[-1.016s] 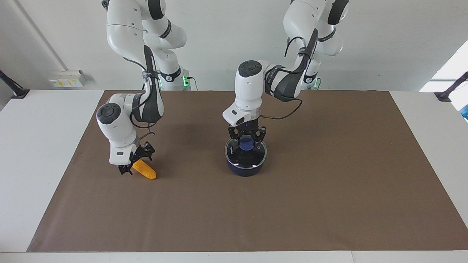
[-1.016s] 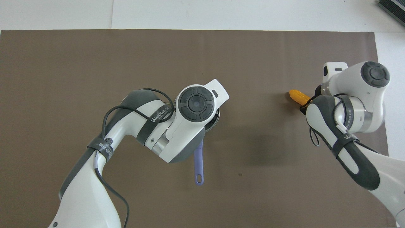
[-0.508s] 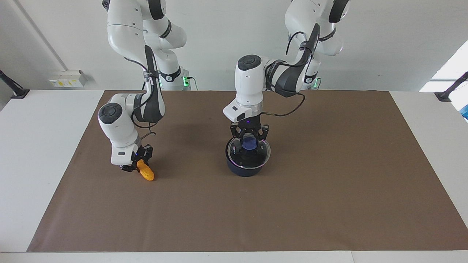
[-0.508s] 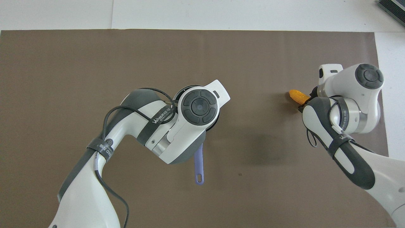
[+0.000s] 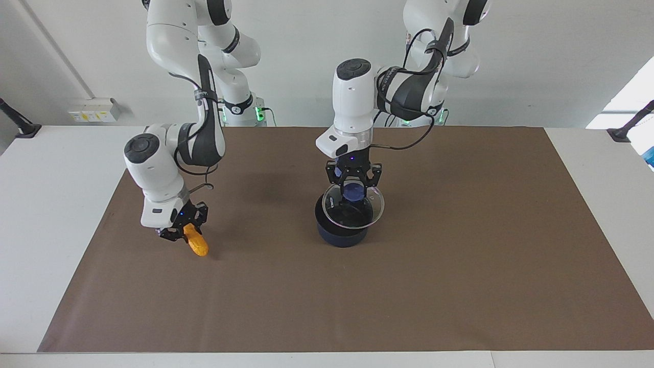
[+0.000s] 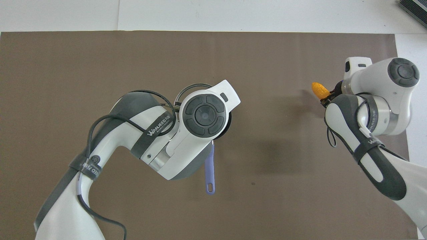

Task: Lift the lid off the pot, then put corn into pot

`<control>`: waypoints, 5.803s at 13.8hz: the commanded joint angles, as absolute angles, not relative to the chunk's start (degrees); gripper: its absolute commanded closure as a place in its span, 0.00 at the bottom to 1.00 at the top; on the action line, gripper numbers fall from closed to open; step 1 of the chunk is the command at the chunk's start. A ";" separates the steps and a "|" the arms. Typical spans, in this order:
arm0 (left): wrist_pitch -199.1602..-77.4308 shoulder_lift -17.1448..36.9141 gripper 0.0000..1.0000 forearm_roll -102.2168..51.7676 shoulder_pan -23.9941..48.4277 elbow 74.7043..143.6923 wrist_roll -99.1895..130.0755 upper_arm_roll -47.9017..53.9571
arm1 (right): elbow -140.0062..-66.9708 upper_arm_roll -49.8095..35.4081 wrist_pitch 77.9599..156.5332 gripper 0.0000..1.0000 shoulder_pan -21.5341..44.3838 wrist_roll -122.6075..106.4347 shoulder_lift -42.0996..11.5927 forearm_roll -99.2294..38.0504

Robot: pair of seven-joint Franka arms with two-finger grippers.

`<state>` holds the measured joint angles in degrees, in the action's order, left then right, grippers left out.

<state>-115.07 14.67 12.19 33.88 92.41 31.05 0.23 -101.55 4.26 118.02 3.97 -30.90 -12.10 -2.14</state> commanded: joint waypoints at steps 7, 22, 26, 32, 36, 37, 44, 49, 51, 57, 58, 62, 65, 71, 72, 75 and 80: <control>-123.57 10.28 0.93 4.61 14.35 103.61 10.22 0.97 | -99.76 3.96 112.76 1.00 21.86 13.92 -9.75 -1.85; -135.17 11.25 0.92 1.23 -2.81 114.52 -14.15 0.88 | -97.03 1.68 131.04 1.00 36.91 44.82 -23.29 -4.65; -135.52 10.90 0.90 1.05 -3.51 119.07 -14.33 0.88 | -96.68 1.58 133.13 1.00 36.91 44.12 -25.83 -5.97; -135.88 10.81 0.69 -0.44 -3.87 119.79 -14.06 0.79 | -93.78 1.67 133.94 1.00 34.89 42.19 -27.95 -6.15; -135.79 11.07 0.00 -0.44 -3.08 119.09 -13.89 0.79 | -94.13 1.58 134.12 0.94 35.51 42.10 -27.86 -6.33; -135.79 11.16 0.00 -0.44 -2.99 118.83 -13.97 0.79 | -94.13 1.58 134.21 0.65 35.51 41.75 -27.86 -6.33; -130.89 10.99 0.00 -0.09 -0.80 107.95 -14.15 0.70 | -93.69 2.10 134.12 0.00 34.89 39.82 -26.46 -4.92; -110.61 10.55 0.00 1.66 1.31 91.44 -14.15 1.41 | -94.04 2.99 123.61 0.00 27.18 30.63 -16.98 -4.92; -103.83 9.59 0.00 2.63 2.37 86.77 -14.06 1.41 | -94.04 2.99 117.71 0.00 22.26 21.23 -13.55 -4.83; -91.25 -1.04 0.00 2.46 3.08 86.31 -13.71 1.93 | -93.69 3.08 105.57 0.00 9.51 6.87 -4.94 -3.26; -90.36 -1.66 0.00 2.37 3.08 86.40 -13.62 1.93 | -93.69 3.08 103.56 0.00 8.27 5.90 -3.01 -2.38; -87.20 -3.25 0.00 2.20 2.99 86.05 -13.54 1.85 | -90.90 3.95 94.42 0.00 4.93 -2.43 0.44 -2.37; -84.91 -3.16 0.00 1.76 2.64 85.87 -13.36 1.41 | -90.97 4.57 91.94 0.00 3.52 -3.34 1.05 -2.29; -84.46 -2.29 0.00 0.53 1.93 83.85 -11.79 1.23 | -83.87 5.01 79.58 0.00 2.37 -3.96 1.14 -0.44; -84.55 -2.29 0.00 0.61 2.02 83.85 -11.17 1.23 | -83.24 5.01 79.02 0.00 2.37 -3.87 1.32 -0.53; -84.64 -2.55 0.00 0.53 1.67 84.20 -10.64 1.14 | -85.61 4.75 79.19 0.00 2.46 -3.52 3.69 -0.79; -84.02 -3.34 0.00 0.70 0.88 85.34 -6.60 0.97 | -85.43 4.92 79.28 0.00 2.29 -3.43 3.52 -1.23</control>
